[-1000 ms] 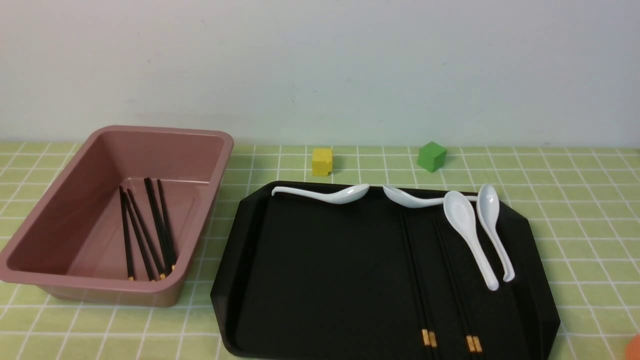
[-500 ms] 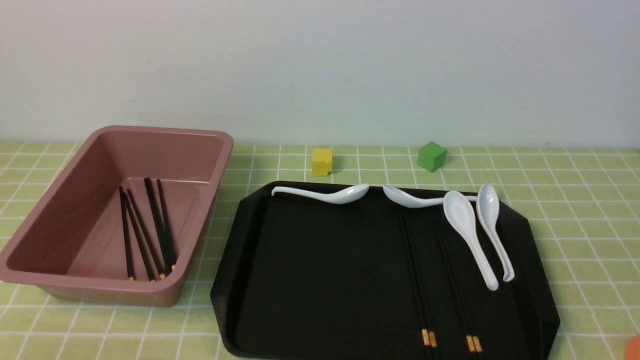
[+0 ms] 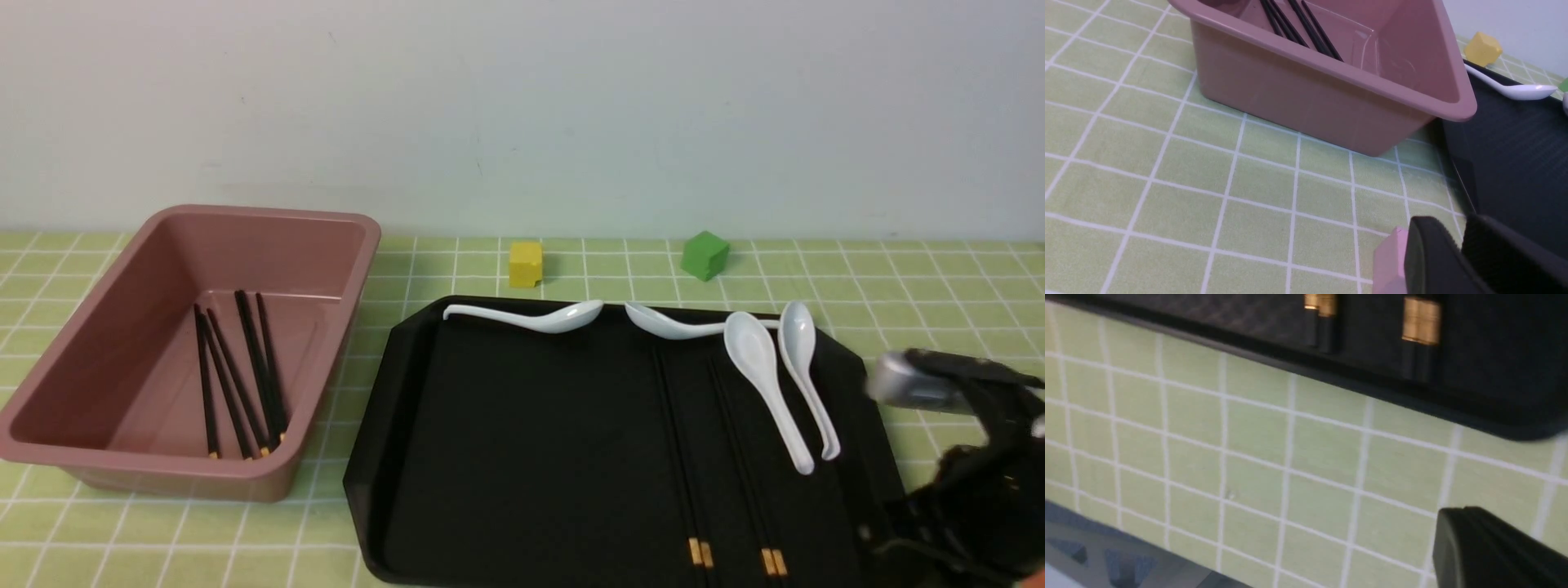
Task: On green tablecloth take chopsticks from black tray and put them in box.
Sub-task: 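Move the gripper over the chopsticks on the black tray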
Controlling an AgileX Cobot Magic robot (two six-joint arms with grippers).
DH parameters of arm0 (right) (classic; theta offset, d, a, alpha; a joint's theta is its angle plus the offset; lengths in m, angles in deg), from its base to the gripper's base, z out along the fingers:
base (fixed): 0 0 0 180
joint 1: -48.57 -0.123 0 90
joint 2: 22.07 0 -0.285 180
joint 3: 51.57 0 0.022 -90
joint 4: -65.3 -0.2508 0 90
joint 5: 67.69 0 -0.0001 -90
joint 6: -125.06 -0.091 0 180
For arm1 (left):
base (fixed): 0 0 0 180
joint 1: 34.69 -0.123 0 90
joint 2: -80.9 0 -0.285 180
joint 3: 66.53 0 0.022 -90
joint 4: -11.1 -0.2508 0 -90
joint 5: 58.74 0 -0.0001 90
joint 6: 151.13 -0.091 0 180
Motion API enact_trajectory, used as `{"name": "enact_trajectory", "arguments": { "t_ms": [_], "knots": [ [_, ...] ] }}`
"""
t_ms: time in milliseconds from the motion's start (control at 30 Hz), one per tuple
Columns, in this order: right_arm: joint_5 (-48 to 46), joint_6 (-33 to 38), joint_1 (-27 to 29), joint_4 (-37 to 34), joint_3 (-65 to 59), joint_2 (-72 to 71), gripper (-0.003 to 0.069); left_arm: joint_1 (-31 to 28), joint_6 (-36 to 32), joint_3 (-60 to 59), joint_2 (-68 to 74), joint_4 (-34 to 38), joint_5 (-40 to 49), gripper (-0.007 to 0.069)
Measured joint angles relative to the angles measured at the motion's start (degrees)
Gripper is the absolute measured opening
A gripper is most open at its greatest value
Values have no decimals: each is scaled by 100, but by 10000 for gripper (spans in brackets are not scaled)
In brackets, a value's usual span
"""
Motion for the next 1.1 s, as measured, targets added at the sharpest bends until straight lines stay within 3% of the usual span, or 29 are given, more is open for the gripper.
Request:
{"name": "enact_trajectory", "arguments": {
  "t_ms": [100, 233, 367, 500, 600, 700, 833, 1000, 1100],
  "knots": [
    [-7, -85, -592, 34, 656, 797, 6, 0, 0, 0, 0, 0, 0, 143],
    [5, -1059, -1267, 988, 1618, 1672, 17, 0, 0, 0, 0, 0, 0, 145],
    [70, -2257, -1621, 2050, 2207, 2071, 39, 0, 0, 0, 0, 0, 5, 147],
    [342, -3039, -1675, 2476, 2456, 2283, 101, 0, 0, 0, 0, 0, 5, 150],
    [491, -3146, -1675, 2508, 2472, 2365, 159, 0, 0, 0, 0, 0, 5, 153],
    [798, -3201, -1675, 2503, 2477, 2557, 267, 0, 0, 0, 0, 0, 5, 156],
    [977, -3228, -1675, 2485, 2478, 2816, 325, 0, 0, 0, 0, 0, 5, 159],
    [989, -3231, -1675, 2457, 2503, 3176, 320, 0, 0, 0, 0, 0, 5, 162],
    [957, -3173, -1675, 2445, 2541, 3214, 257, 0, 0, 0, 0, 0, 5, 165]
  ]
}}
